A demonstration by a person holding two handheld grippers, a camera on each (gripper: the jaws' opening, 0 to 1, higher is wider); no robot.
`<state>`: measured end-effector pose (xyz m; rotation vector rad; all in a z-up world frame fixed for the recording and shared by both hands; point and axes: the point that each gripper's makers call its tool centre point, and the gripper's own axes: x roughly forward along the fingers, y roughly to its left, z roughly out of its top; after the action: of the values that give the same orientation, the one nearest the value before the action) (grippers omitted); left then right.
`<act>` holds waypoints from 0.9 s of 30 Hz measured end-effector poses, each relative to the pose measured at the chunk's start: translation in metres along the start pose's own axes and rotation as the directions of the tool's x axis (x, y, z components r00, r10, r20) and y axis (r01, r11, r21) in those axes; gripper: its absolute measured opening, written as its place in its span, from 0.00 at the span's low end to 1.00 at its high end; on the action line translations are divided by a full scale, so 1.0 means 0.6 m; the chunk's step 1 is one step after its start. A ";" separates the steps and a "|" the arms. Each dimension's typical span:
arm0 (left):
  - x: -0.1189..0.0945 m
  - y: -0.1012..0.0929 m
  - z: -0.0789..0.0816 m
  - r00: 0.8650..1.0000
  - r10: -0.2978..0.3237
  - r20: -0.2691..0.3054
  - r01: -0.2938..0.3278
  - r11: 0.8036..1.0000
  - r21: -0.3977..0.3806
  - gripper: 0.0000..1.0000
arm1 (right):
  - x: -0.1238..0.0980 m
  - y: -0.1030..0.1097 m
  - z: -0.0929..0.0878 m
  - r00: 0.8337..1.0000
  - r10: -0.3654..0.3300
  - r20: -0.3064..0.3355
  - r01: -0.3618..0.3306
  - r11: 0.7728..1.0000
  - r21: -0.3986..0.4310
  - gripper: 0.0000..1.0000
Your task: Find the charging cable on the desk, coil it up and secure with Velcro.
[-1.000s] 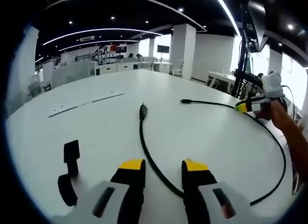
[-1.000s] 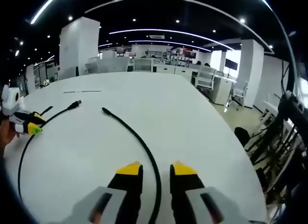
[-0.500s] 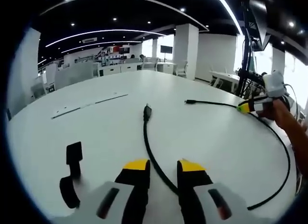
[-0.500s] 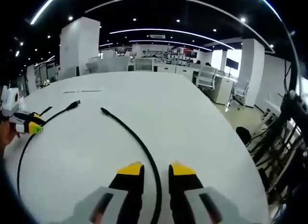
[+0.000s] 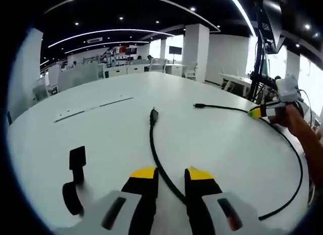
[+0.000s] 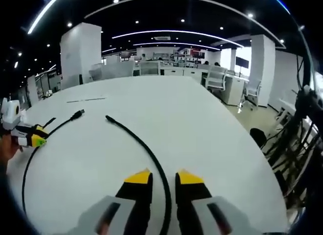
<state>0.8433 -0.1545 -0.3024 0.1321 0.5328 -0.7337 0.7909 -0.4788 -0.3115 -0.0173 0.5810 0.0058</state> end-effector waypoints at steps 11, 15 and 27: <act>-0.019 -0.018 -0.010 1.000 0.011 0.000 -0.011 0.999 -0.039 0.21 | -0.001 0.001 -0.001 1.000 0.000 0.003 0.000 1.000 0.002 0.18; -0.016 -0.016 -0.008 1.000 0.018 0.002 -0.018 0.999 -0.032 0.20 | 0.000 0.001 0.000 1.000 0.000 0.005 0.000 1.000 -0.002 0.16; -0.020 -0.011 -0.010 0.998 0.053 0.016 -0.053 0.999 0.009 0.12 | 0.001 0.001 0.000 1.000 -0.009 0.011 0.009 1.000 0.000 0.11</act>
<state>0.8289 -0.1504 -0.3010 0.1486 0.5086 -0.6851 0.7913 -0.4780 -0.3117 -0.0203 0.5703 -0.0030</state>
